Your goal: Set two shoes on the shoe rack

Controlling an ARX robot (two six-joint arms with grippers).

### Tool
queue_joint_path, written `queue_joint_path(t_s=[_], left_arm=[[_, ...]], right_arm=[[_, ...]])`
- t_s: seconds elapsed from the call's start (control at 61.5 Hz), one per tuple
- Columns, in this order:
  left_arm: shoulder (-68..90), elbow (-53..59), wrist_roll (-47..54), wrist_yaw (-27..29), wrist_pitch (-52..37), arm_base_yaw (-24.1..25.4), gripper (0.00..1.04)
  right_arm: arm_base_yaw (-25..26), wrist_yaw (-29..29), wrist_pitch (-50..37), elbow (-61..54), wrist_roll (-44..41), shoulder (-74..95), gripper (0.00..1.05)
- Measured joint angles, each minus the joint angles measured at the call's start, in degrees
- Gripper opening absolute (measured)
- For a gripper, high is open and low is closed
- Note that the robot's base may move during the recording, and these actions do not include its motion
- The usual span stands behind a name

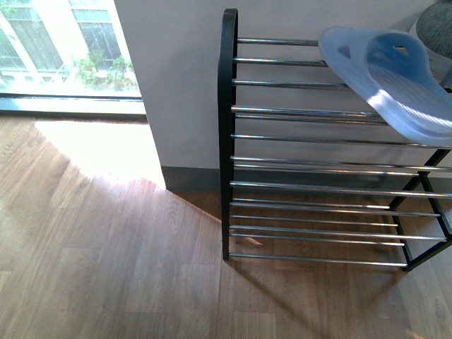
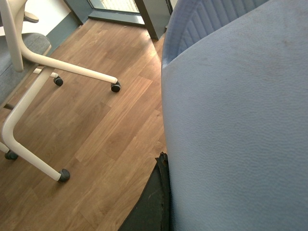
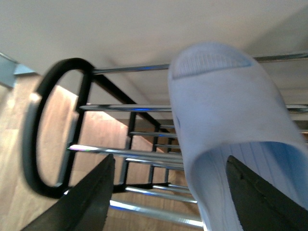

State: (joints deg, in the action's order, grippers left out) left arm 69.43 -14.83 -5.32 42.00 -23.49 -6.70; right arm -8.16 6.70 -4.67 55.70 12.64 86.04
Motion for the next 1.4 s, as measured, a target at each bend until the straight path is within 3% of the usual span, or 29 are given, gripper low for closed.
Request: queue_joint_path(t_s=[0.049, 0.114, 0.228, 0.341, 0.601, 0.862, 1.398], left_arm=[[0.00, 0.00, 0.00, 0.02, 0.00, 0.00, 0.02], [0.00, 0.00, 0.00, 0.00, 0.00, 0.00, 0.02], [0.00, 0.00, 0.00, 0.00, 0.00, -0.07, 0.02], [0.00, 0.00, 0.00, 0.02, 0.00, -0.07, 0.02], [0.00, 0.00, 0.00, 0.02, 0.00, -0.07, 0.02], [0.00, 0.00, 0.00, 0.02, 0.00, -0.07, 0.02], [0.00, 0.00, 0.00, 0.02, 0.00, -0.07, 0.02]], right_arm=[[0.26, -4.11, -5.31, -2.27, -2.82, -1.86, 0.88], [0.68, -11.67, -20.28, -8.33, -6.86, -4.09, 0.77], [1.29, -13.16, -36.24, -18.75, -10.08, -6.54, 0.60], [1.95, -12.22, -41.18, -25.90, -11.26, -10.03, 0.42], [3.91, -10.88, -43.47, -36.28, -12.17, -17.94, 0.02], [7.93, -7.08, -42.95, -43.95, -12.46, -26.21, 0.01], [8.09, -6.71, -34.64, -52.74, -12.48, -43.34, 0.01]])
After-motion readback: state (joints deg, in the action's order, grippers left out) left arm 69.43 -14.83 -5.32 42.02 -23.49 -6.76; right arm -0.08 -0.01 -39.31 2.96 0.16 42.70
